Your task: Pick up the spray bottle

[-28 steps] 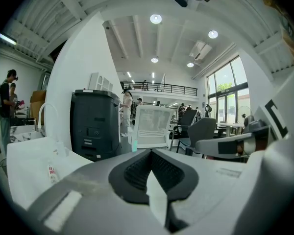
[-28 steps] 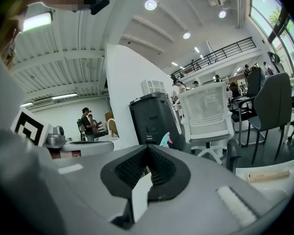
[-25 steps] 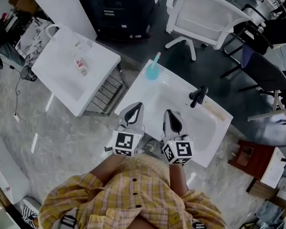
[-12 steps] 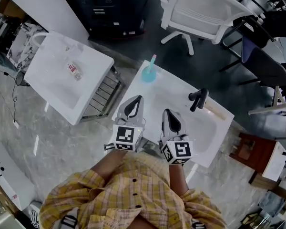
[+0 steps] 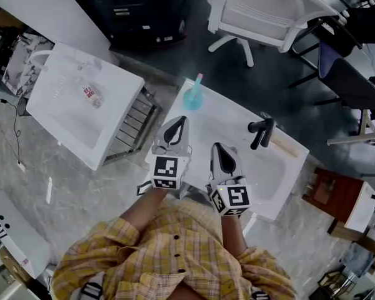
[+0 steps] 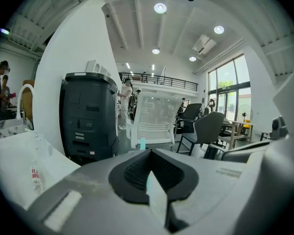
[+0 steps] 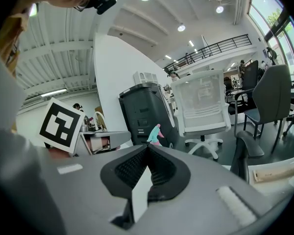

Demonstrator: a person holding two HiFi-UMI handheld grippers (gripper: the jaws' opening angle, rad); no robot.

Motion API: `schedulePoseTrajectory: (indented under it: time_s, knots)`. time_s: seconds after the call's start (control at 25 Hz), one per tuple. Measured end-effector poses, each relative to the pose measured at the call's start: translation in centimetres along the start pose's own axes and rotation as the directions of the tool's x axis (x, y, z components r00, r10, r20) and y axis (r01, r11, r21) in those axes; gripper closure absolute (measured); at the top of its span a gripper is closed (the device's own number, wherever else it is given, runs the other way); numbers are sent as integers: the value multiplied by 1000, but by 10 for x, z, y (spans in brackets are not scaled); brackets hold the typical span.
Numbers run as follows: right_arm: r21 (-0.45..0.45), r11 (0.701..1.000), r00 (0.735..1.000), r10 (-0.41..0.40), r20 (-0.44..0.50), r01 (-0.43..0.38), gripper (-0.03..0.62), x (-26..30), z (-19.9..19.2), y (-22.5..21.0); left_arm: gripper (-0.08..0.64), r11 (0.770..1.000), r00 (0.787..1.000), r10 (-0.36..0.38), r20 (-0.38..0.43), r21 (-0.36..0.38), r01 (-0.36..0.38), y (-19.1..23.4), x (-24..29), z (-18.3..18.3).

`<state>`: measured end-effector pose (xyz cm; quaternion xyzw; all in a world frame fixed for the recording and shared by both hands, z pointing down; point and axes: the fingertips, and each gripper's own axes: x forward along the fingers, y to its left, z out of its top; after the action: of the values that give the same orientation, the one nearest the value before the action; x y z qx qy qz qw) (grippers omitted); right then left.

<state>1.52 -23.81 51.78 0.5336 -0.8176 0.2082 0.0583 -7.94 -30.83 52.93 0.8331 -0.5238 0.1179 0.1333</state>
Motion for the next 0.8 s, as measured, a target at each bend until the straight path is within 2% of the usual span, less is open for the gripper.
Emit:
schedulePoseTrajectory:
  time_s: [0.36, 0.8]
  knots:
    - [15, 1000, 1000, -14, -24, 14, 592, 12, -8, -7, 554, 1000, 1000, -14, -10, -24, 14, 6, 30, -5]
    - [28, 999, 999, -28, -47, 30, 592, 18, -16, -14, 467, 1000, 999, -10, -45, 16, 10, 13, 62, -11]
